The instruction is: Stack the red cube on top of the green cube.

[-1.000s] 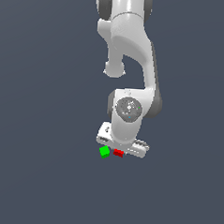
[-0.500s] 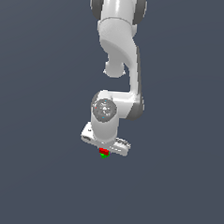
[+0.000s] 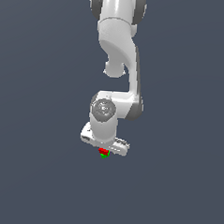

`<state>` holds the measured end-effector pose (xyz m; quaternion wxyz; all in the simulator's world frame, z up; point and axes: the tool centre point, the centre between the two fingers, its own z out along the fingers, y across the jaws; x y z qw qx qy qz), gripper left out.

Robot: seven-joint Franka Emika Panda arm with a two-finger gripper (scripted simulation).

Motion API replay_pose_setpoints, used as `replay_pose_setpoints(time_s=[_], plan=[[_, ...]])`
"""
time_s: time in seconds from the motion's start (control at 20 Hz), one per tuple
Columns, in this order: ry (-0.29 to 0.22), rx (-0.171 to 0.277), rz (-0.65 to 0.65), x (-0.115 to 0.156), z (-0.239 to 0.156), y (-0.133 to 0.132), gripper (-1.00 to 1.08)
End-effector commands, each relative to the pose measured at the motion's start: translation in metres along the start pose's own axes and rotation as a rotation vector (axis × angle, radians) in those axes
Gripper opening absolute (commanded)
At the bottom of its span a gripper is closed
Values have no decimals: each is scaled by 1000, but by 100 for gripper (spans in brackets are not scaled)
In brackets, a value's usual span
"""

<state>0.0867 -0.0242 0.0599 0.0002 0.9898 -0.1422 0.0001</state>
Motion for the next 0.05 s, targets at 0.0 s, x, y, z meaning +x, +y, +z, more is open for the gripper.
replay_pose_setpoints(time_s=[0.0], plan=[[0,0,0,0,0,0,100]])
